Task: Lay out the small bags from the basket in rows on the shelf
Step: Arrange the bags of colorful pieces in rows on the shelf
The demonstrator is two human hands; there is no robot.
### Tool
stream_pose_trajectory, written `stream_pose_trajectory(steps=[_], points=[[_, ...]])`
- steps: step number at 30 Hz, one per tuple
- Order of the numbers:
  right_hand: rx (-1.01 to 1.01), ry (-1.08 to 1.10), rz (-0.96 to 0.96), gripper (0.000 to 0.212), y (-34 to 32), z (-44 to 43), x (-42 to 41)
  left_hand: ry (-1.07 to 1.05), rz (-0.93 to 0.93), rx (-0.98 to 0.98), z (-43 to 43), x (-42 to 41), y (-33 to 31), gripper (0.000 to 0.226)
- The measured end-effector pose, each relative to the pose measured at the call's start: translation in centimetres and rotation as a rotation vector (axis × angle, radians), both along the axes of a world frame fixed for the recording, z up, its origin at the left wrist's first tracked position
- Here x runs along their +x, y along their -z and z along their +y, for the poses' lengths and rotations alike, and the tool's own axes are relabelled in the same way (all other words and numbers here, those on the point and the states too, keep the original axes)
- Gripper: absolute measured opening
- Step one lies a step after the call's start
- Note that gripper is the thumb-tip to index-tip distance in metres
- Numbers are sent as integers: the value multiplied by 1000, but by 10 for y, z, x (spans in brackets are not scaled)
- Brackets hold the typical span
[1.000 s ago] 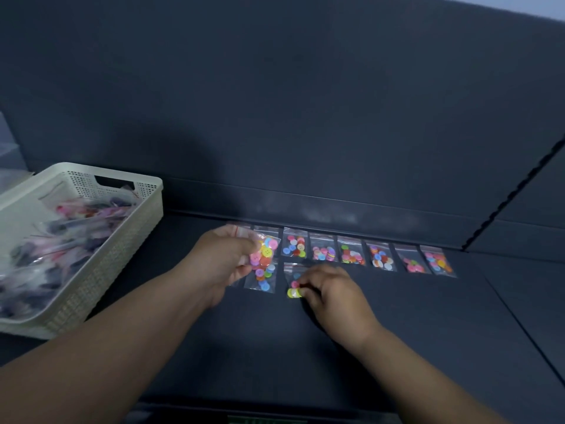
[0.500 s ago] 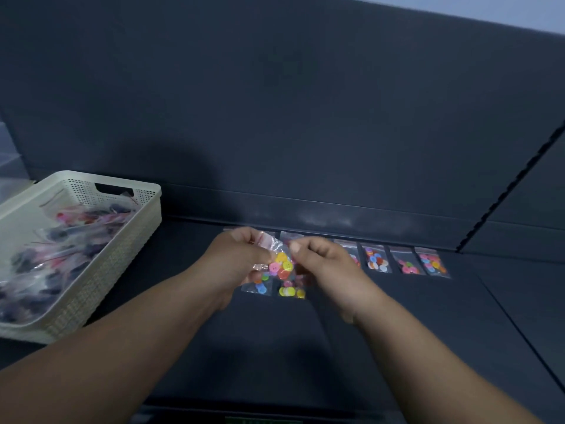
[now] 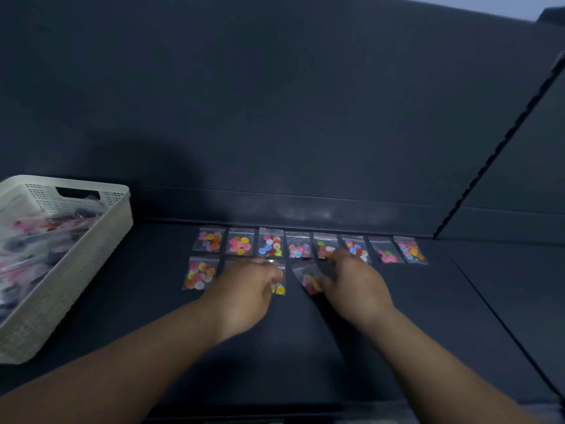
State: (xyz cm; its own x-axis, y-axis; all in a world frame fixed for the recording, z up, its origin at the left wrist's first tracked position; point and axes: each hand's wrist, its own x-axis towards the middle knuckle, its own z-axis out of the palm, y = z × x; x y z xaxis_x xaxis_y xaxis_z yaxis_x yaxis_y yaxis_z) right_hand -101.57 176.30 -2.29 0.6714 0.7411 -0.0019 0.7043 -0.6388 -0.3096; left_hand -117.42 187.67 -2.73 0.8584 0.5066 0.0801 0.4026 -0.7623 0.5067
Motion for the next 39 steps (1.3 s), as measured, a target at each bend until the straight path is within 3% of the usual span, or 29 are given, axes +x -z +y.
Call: stream_pose_trajectory(steps=[3, 6, 10, 24, 31, 36, 39], points=[[147, -225, -103, 31, 8, -8, 0, 120, 94, 133, 1, 0, 6, 29], [156, -412, -89, 29, 21, -11, 1, 175, 157, 154, -1, -2, 5, 34], [164, -438, -76, 24, 29, -10, -2, 208, 195, 156, -3, -4, 3, 45], [149, -449, -72, 18, 19, 2, -6, 230, 128, 129, 4, -5, 4, 43], [237, -451, -97, 22, -19, 40, -24, 104, 18, 220, 30, -27, -28, 56], [324, -640, -124, 27, -53, 99, -71, -118, -83, 352, 67, -85, -73, 54], [333, -743, -112, 31, -65, 138, -108, -290, -35, 358, 96, -139, -85, 53]])
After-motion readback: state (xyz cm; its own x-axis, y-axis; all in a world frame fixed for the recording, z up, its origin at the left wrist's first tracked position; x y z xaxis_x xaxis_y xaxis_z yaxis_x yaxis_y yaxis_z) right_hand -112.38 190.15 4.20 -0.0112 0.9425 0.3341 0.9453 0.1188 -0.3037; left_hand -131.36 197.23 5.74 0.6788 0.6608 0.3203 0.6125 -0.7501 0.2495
